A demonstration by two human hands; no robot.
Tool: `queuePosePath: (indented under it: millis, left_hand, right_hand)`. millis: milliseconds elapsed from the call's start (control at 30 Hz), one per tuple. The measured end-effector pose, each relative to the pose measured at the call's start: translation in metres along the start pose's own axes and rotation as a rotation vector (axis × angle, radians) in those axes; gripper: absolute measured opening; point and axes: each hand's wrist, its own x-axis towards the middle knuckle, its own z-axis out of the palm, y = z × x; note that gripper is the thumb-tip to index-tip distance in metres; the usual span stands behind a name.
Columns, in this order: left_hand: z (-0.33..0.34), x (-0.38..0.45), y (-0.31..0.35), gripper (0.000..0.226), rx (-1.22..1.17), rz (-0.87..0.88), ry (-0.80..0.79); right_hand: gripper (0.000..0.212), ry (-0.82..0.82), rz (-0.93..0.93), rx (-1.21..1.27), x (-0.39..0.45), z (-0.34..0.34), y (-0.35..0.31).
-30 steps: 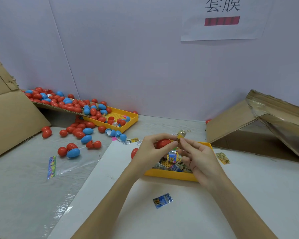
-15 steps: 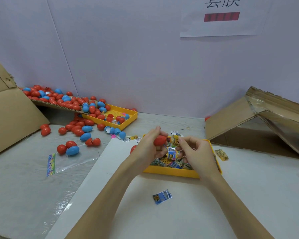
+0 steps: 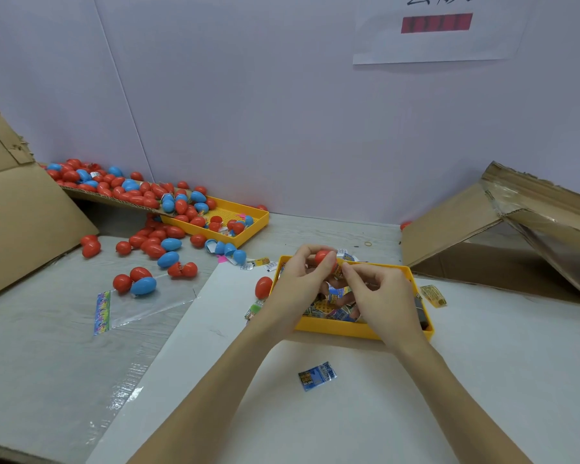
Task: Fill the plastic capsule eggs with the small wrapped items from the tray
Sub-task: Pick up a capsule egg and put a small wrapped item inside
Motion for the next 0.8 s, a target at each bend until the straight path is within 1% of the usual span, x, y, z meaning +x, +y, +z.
queuePosePath:
  millis: [67,100,200,333,433,567,667,800]
  left_hand:
    - [-0.001,-0.002,0.002,0.012,0.048,0.049,0.025]
    - [-0.002,-0.003,0.003,0.014,0.059,0.075,0.038]
    - [-0.004,-0.004,0.006,0.026,0.048,0.142,0.088]
    - [-0.007,-0.005,0.011,0.027,0.045,0.232,0.128]
    - [-0.008,-0.005,0.012,0.026,-0.011,0.227,0.147]
    - [-0.006,-0.005,0.012,0.021,-0.007,0.244,0.146]
    - [-0.005,-0.005,0.012,0.021,-0.002,0.246,0.121]
    - [-0.004,-0.005,0.011,0.023,0.001,0.246,0.118]
  right_hand:
    - [0.015,0.031,0.006,0.019,0.000,0.000,0.001]
    - [0.013,0.043,0.023,0.054,0.000,0.001,0.001]
    - [0.015,0.035,0.109,0.228,0.001,0.002,-0.002]
    - [0.019,0.045,0.190,0.414,0.002,0.001,-0.006]
    - [0.022,0.097,0.202,0.446,0.002,0.001,-0.008]
    - [0.022,0.135,0.188,0.451,0.001,0.001,-0.009]
    - [0.018,0.119,0.190,0.473,0.002,0.000,-0.008]
    - [0.020,0.075,0.209,0.514,0.001,0.001,-0.009]
